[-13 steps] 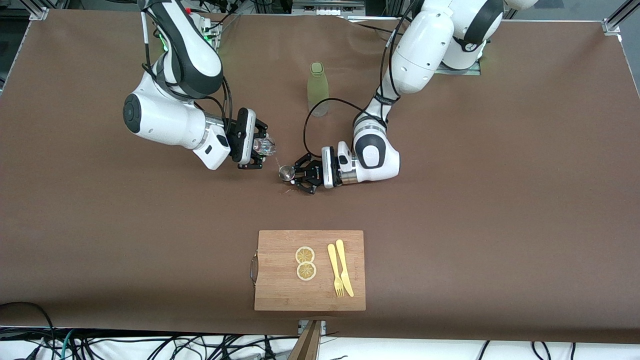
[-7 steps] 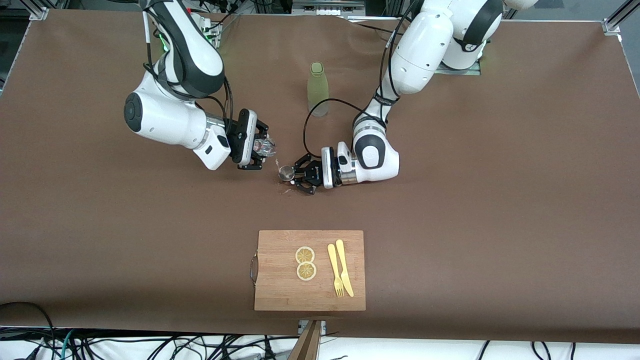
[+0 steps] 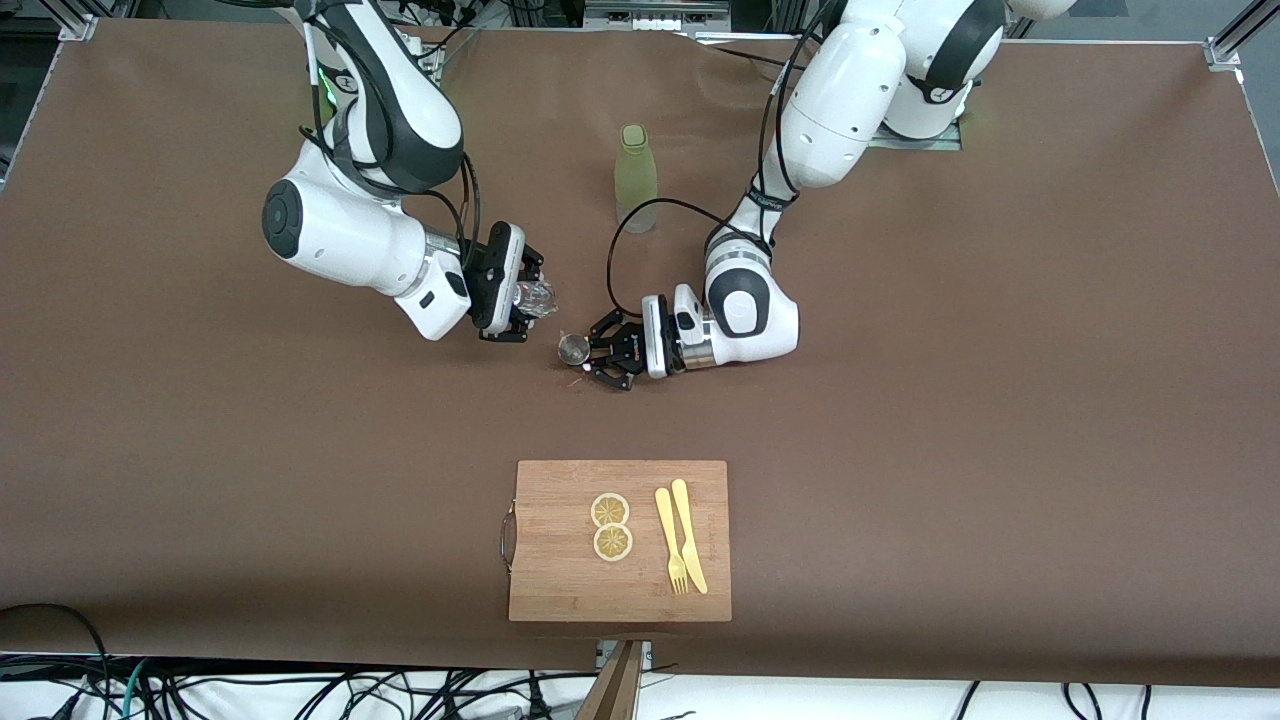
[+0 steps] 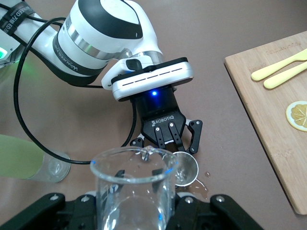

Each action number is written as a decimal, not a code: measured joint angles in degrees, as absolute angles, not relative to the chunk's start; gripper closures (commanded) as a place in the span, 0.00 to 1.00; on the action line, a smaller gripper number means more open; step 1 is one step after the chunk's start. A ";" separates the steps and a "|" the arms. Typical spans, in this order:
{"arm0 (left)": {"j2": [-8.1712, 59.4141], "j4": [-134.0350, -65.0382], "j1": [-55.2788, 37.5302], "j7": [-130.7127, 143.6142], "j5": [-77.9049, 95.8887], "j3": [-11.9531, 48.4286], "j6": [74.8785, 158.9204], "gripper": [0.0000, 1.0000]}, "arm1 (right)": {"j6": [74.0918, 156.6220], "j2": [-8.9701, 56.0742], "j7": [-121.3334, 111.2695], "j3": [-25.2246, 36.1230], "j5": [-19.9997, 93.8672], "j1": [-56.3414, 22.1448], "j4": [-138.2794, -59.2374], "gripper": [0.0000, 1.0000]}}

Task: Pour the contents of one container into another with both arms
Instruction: 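Tilt the glass cup with the right gripper, pouring into the held jigger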

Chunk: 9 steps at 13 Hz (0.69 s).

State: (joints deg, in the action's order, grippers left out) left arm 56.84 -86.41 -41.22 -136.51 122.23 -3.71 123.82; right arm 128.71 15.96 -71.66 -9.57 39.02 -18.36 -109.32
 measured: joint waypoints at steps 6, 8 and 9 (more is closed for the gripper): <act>56.84 -86.37 -41.26 -136.54 122.23 -3.71 123.95 1.00 | 129.12 16.38 -69.54 -9.58 37.81 -19.22 -109.32 0.73; 56.83 -86.36 -41.27 -136.54 122.23 -3.71 124.00 1.00 | 129.43 16.48 -69.00 -9.58 37.50 -19.27 -109.32 0.73; 56.83 -86.35 -41.28 -136.55 122.23 -3.71 124.01 1.00 | 129.60 16.55 -68.87 -9.58 37.32 -19.30 -109.32 0.73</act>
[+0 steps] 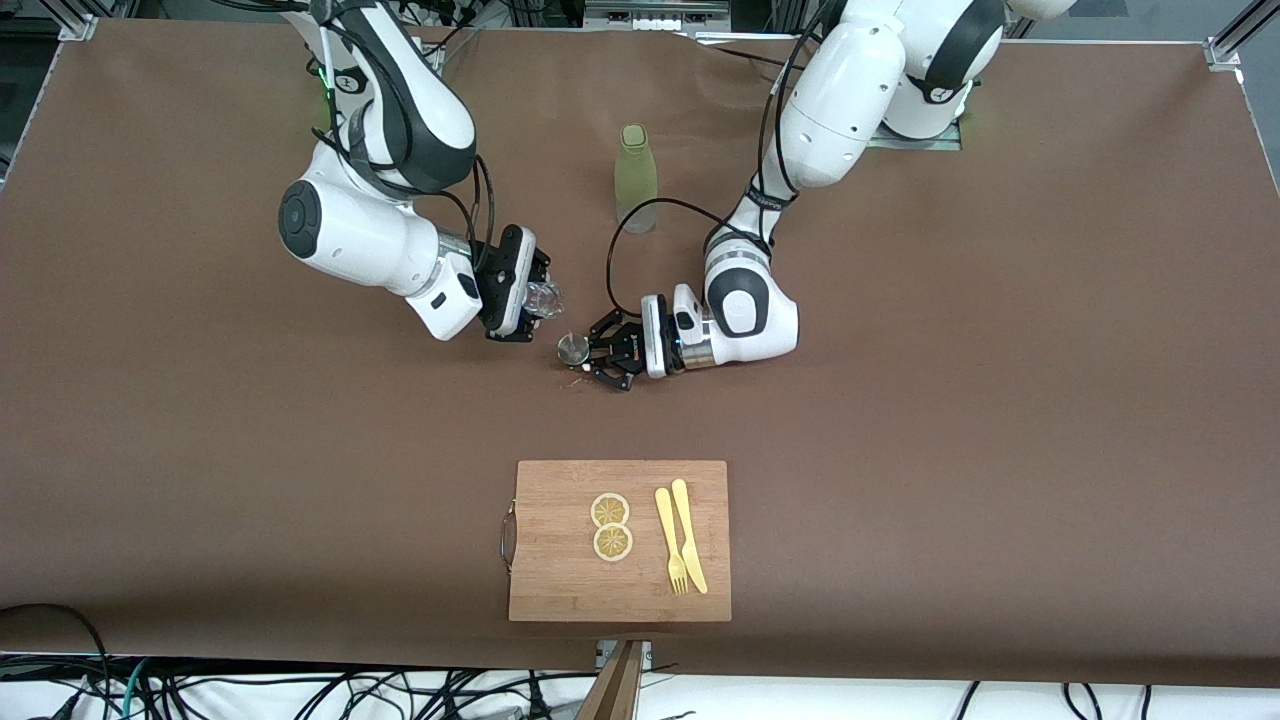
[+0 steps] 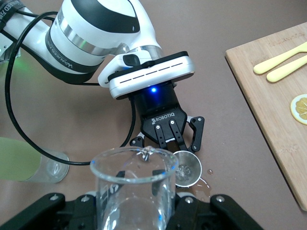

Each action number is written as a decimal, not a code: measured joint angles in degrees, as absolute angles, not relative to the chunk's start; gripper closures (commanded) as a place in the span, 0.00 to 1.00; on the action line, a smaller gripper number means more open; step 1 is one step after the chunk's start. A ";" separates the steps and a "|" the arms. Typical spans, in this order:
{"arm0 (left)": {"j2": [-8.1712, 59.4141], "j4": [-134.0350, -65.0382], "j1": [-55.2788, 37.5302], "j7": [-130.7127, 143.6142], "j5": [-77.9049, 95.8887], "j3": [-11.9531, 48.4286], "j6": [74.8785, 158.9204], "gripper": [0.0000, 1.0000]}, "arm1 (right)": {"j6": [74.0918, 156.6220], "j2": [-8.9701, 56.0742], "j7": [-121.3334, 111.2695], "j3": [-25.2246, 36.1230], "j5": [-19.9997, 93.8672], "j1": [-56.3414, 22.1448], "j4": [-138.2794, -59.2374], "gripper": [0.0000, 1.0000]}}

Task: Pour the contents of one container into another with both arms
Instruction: 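Tilt the glass cup with the right gripper, pouring into the held jigger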

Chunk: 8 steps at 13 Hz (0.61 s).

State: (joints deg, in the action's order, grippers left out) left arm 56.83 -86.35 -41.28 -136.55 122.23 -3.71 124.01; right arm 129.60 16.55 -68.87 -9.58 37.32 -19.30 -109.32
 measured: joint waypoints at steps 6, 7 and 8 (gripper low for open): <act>56.83 -86.33 -41.29 -136.55 122.23 -3.71 124.05 1.00 | 129.99 16.71 -68.60 -9.57 37.16 -19.36 -109.31 0.73; 56.83 -86.33 -41.29 -136.55 122.23 -3.71 124.06 1.00 | 130.56 16.71 -68.60 -9.57 37.16 -19.35 -109.30 0.73; 56.83 -86.33 -41.29 -136.55 122.23 -3.71 124.06 1.00 | 131.81 16.69 -68.60 -9.56 37.18 -19.33 -109.27 0.73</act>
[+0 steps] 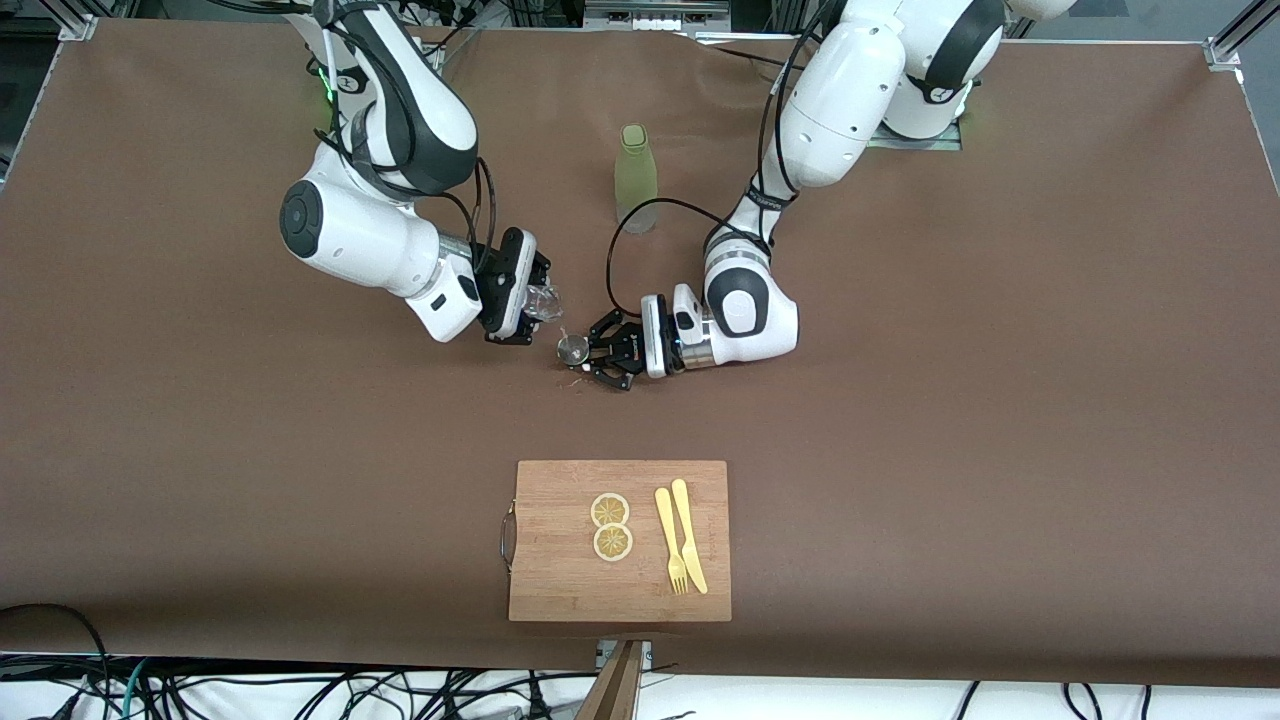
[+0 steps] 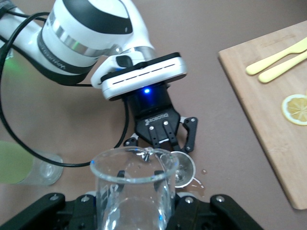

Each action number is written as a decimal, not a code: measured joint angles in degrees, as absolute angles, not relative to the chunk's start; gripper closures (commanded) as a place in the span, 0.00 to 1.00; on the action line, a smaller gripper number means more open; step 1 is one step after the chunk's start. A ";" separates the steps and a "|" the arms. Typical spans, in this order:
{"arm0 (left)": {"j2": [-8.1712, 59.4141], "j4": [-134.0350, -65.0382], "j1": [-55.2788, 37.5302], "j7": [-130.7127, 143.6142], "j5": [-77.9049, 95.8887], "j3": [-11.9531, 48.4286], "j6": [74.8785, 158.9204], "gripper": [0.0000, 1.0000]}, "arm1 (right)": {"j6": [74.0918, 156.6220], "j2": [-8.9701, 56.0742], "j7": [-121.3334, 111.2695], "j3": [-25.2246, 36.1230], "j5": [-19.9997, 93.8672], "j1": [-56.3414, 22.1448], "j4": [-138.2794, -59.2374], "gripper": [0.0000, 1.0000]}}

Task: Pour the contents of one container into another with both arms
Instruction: 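Tilt the glass cup with the right gripper, pouring into the held jigger, then move the glass cup and jigger apart back toward their spots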

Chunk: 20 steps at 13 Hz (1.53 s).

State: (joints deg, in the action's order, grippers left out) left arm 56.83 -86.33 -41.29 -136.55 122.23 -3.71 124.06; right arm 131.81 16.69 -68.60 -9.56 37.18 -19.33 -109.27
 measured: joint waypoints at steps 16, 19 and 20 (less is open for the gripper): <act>56.74 -88.02 -34.91 -138.78 113.92 -10.14 108.97 1.00 | 107.59 16.33 -114.79 -0.28 67.17 -7.21 -111.11 0.74; 55.23 -89.31 -29.09 -138.81 105.43 -10.55 104.46 1.00 | 100.70 19.18 -124.72 3.39 67.35 -4.86 -111.27 0.74; 54.32 -89.88 -26.80 -138.95 102.04 -10.71 102.88 1.00 | 97.91 20.25 -127.91 4.76 67.37 -4.14 -111.31 0.74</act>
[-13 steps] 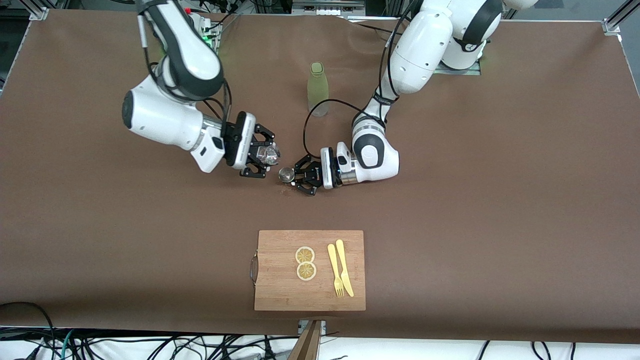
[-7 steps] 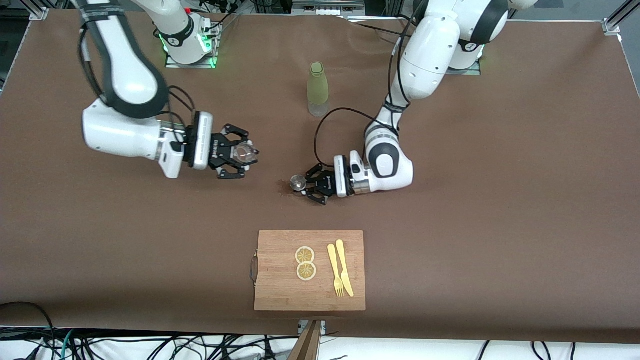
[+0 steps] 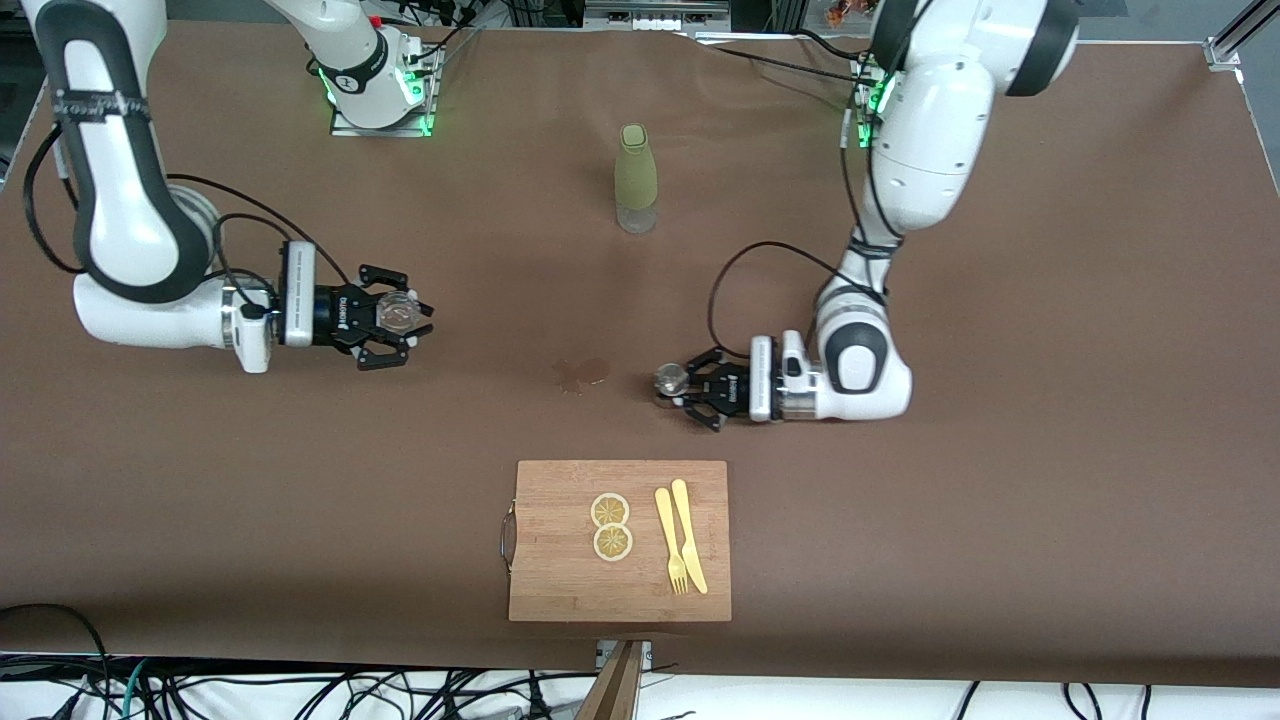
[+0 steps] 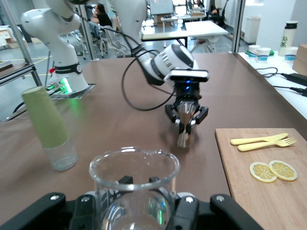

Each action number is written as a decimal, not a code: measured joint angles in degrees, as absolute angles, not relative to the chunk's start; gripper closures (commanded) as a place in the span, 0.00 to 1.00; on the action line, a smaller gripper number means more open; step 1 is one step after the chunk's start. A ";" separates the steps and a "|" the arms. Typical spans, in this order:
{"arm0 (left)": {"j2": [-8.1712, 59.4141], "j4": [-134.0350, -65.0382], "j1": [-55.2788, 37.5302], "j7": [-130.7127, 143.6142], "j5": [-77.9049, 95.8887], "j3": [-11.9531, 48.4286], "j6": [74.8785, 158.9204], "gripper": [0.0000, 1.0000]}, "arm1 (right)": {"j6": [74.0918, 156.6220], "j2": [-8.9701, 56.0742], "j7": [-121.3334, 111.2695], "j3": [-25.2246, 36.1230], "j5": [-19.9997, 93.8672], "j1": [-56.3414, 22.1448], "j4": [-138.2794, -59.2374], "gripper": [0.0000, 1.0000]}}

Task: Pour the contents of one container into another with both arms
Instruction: 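Move the glass cup and jigger apart back toward their spots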

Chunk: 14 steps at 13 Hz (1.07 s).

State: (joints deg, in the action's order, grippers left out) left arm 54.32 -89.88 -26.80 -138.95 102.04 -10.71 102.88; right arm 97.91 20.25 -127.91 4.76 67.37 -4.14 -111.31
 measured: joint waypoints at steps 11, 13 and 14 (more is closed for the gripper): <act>52.82 -92.76 -5.46 -147.91 83.51 -19.81 80.94 1.00 | 80.77 38.91 -155.24 12.13 68.02 3.45 -110.22 0.73; 52.82 -92.82 -1.11 -149.52 80.24 -20.48 78.12 1.00 | 80.59 42.24 -155.87 12.13 69.52 3.60 -109.04 0.73; 52.82 -92.85 1.23 -150.44 78.28 -20.56 76.97 1.00 | 80.54 43.79 -155.97 12.12 70.04 3.60 -108.17 0.73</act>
